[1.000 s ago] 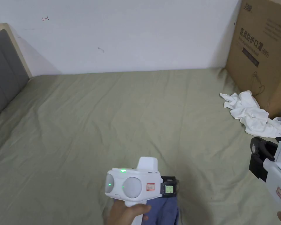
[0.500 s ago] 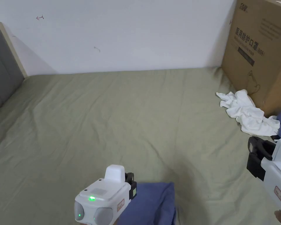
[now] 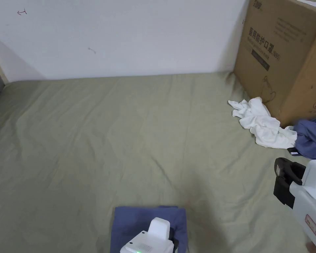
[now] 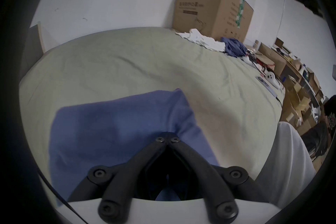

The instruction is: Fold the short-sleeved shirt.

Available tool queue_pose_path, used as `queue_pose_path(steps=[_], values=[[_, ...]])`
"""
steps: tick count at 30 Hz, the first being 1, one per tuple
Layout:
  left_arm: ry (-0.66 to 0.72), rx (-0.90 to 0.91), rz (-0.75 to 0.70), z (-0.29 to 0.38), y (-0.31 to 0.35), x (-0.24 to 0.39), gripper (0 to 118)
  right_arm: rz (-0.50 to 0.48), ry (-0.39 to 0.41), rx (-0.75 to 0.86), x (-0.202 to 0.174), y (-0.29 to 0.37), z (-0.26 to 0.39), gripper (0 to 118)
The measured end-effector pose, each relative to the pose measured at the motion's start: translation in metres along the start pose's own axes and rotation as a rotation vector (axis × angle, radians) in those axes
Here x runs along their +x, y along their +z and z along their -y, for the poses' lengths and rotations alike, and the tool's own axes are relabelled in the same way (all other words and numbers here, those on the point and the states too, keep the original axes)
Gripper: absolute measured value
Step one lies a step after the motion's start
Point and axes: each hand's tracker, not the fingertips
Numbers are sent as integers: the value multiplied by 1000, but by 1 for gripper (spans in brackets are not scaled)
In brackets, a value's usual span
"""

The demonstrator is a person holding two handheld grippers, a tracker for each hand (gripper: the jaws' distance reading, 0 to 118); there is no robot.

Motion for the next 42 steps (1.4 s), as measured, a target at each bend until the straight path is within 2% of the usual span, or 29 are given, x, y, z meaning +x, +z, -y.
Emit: queue_pose_path(steps=[6, 8, 12, 19, 26, 32, 42], values=[[3, -7, 39, 1, 2, 19, 0, 11, 8, -9, 2, 2, 1, 0], [55, 58, 65, -7, 17, 13, 0, 9, 5, -9, 1, 2, 0, 0], [63, 199, 50, -37, 57, -3, 0, -1, 5, 9, -6, 6, -5, 0], [25, 452, -57, -91, 136, -35, 0, -44, -13, 77, -29, 11, -21, 0], [-10, 625, -236, -128, 197, -68, 0, -78, -16, 170, -58, 17, -42, 0], [-16, 695, -366, -134, 231, -96, 0, -88, 8, 224, -78, 16, -51, 0], [98, 726, -396, -128, 257, -130, 0, -98, 34, 231, -97, 9, -46, 0]])
